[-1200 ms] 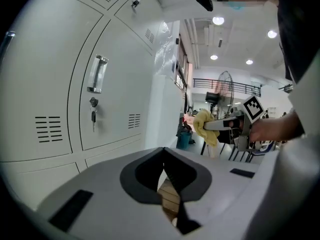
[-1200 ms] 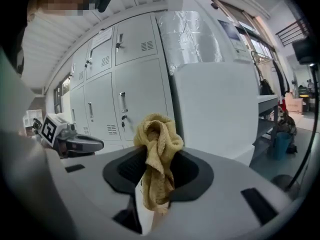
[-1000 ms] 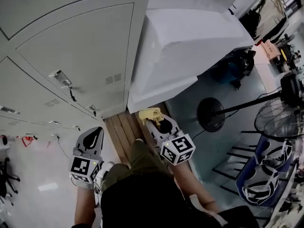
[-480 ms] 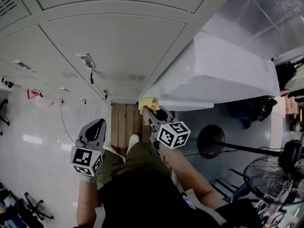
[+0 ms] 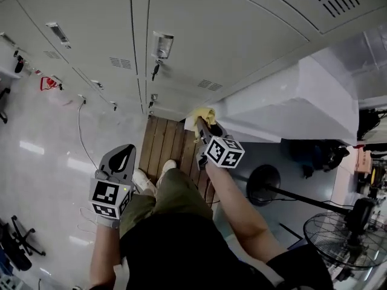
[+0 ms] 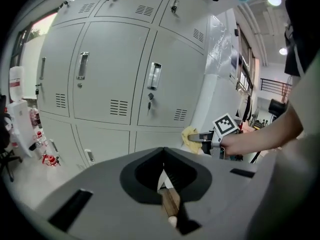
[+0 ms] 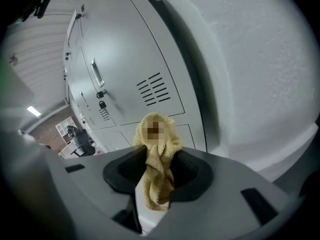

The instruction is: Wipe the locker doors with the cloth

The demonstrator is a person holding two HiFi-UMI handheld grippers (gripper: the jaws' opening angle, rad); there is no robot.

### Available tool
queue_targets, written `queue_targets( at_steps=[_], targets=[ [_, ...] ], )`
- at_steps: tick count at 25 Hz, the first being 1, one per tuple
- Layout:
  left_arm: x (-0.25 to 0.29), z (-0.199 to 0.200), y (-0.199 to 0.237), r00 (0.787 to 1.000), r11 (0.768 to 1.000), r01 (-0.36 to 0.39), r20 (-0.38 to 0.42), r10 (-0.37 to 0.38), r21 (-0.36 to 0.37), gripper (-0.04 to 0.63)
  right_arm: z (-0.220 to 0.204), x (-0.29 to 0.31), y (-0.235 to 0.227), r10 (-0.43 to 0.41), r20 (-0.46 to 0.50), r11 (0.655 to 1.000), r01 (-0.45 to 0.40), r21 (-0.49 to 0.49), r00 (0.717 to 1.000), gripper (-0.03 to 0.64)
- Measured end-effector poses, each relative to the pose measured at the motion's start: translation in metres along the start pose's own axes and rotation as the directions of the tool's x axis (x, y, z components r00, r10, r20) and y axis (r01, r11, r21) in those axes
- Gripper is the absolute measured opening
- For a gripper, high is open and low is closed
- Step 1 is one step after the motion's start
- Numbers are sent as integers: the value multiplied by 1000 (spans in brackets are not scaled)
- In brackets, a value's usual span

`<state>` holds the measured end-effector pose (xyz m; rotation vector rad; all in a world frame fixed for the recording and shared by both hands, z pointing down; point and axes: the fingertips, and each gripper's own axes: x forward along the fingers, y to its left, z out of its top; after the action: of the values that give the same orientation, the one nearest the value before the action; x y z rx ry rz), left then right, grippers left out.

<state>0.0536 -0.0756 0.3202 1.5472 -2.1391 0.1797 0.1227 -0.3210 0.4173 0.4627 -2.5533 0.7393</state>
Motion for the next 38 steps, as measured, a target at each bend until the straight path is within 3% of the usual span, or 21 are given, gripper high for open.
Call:
queue_targets(
  at_steps=[5,16,30,38],
  targets=[
    [-13,-25,13,999,1000,1,-36,-1,-13,9,-14,20,-13,-71,3,997,70,29,998,140],
    [17,-44,43,993,989,-98,-84,88,-114,9,-1,70,-43,-162,-24,986,161,-46,986,140],
    [36,-53,72,974,958,-213,-123,192,-191,9,-28,110,-57,-130,-163,989,116,-93,978,141],
    [44,-64,77,966,939,-248,-137,221,-236,9,-54,130,-70,-179,-216,974,142,-178,960,141]
  ],
)
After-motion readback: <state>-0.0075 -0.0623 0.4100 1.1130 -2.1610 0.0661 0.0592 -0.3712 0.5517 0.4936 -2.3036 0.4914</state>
